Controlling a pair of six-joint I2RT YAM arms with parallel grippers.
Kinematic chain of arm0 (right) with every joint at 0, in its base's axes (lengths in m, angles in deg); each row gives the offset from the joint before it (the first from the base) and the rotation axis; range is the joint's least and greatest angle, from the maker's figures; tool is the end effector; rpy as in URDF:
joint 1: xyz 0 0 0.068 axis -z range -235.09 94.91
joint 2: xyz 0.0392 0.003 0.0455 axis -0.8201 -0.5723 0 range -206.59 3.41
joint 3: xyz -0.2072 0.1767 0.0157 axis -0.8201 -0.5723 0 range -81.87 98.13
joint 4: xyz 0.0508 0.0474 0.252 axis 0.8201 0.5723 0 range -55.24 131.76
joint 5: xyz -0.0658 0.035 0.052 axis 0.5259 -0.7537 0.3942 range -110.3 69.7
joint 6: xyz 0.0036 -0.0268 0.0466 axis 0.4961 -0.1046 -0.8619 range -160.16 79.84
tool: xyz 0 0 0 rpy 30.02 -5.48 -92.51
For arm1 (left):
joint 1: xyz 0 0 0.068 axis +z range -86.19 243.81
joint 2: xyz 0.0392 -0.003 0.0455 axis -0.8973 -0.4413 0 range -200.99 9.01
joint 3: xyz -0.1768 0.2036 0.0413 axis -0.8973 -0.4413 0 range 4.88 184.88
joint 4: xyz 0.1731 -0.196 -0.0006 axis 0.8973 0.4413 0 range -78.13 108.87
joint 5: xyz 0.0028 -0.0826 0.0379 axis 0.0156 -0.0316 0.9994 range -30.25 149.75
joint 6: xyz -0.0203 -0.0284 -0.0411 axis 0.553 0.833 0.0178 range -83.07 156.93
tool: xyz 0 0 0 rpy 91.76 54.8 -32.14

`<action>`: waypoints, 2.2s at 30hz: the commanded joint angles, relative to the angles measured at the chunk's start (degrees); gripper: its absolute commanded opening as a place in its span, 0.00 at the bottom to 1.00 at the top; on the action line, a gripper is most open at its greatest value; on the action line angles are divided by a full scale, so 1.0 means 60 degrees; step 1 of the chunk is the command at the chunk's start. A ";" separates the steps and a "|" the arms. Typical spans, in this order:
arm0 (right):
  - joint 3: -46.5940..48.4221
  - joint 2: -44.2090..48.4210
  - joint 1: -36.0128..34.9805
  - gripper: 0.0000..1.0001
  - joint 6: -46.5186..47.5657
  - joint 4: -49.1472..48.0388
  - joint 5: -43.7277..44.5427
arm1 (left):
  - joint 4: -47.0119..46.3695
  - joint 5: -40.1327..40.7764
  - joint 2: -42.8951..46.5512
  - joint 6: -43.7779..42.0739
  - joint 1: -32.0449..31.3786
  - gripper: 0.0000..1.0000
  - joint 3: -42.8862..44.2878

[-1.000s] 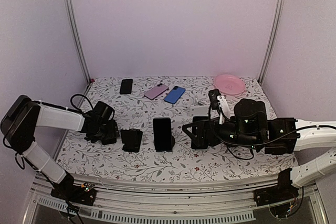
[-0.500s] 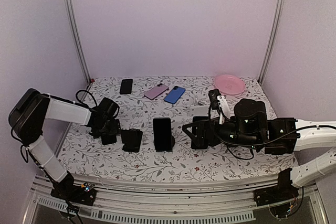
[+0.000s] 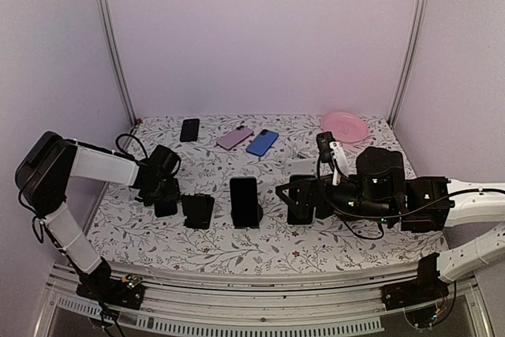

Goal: Place the phone on the phone stand
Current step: Pick up the phone from the center of the board, then pass from the left arm to the right

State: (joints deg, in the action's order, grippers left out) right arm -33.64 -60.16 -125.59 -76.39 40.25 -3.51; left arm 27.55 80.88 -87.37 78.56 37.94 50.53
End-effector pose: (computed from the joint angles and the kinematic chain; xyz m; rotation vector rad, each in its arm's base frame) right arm 0.0951 0.2374 0.3046 -0.4009 2.0016 0.9444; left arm 0.2699 -0.1167 0.1259 -0.4563 2.5592 0.1016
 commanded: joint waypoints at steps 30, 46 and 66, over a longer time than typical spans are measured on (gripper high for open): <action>0.2991 -0.2923 0.0167 0.99 0.1052 -0.0787 -0.0755 | 0.0023 -0.0148 0.4929 -0.1172 -0.0667 0.65 -0.1263; 0.6592 -0.6551 0.1300 0.99 0.1227 -0.1177 -0.3253 | -0.0847 -0.0056 0.6731 -0.2543 -0.2665 0.64 -0.0951; 0.6922 -0.7698 0.1687 0.96 0.0005 -0.1746 -0.4034 | -0.2438 0.0878 0.6735 -0.3465 -0.5455 0.63 -0.0770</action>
State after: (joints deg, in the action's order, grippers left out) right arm 7.10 -106.28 -116.46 -73.66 32.76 -26.46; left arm 18.70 83.59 -46.85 59.58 7.65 43.43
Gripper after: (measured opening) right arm 0.981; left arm 0.716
